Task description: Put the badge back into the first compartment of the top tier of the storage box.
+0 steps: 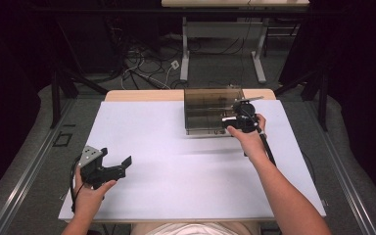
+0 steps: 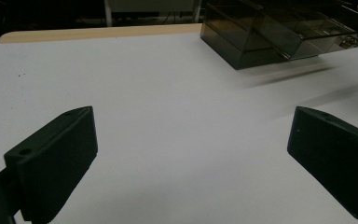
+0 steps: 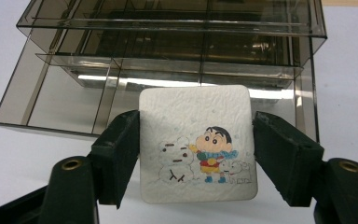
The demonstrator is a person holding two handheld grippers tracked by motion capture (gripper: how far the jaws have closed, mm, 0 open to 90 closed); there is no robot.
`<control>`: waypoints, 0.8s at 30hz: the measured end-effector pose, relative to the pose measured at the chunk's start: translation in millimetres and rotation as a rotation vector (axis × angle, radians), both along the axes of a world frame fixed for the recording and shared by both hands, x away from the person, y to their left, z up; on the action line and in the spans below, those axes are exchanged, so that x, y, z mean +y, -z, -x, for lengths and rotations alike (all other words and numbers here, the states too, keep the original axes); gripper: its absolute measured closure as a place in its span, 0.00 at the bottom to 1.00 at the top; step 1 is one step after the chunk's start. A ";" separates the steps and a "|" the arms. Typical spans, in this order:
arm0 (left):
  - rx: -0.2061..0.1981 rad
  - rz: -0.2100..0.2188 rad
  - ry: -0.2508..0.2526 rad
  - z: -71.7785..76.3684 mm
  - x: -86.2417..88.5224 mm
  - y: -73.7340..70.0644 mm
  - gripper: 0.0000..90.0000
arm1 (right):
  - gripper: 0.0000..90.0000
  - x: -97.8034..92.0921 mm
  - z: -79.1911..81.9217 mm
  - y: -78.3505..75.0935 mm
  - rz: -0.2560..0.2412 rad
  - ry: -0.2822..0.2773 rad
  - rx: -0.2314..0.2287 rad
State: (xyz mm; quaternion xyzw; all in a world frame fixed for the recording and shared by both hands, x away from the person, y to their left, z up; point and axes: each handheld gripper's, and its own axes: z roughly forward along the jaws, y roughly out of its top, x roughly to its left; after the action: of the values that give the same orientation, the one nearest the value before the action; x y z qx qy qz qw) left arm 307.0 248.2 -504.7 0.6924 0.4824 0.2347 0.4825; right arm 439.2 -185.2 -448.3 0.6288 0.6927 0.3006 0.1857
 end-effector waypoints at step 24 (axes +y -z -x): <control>0.004 0.008 -0.004 -0.3 3.3 0.7 0.02 | 0.36 31.7 -13.3 -2.1 -0.012 -0.026 0.001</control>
State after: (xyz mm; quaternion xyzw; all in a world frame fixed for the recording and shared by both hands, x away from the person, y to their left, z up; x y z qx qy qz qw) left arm 307.3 251.5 -505.4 0.6897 0.4859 0.2325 0.4839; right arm 452.6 -153.5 -446.1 0.6209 0.6990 0.3071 0.1776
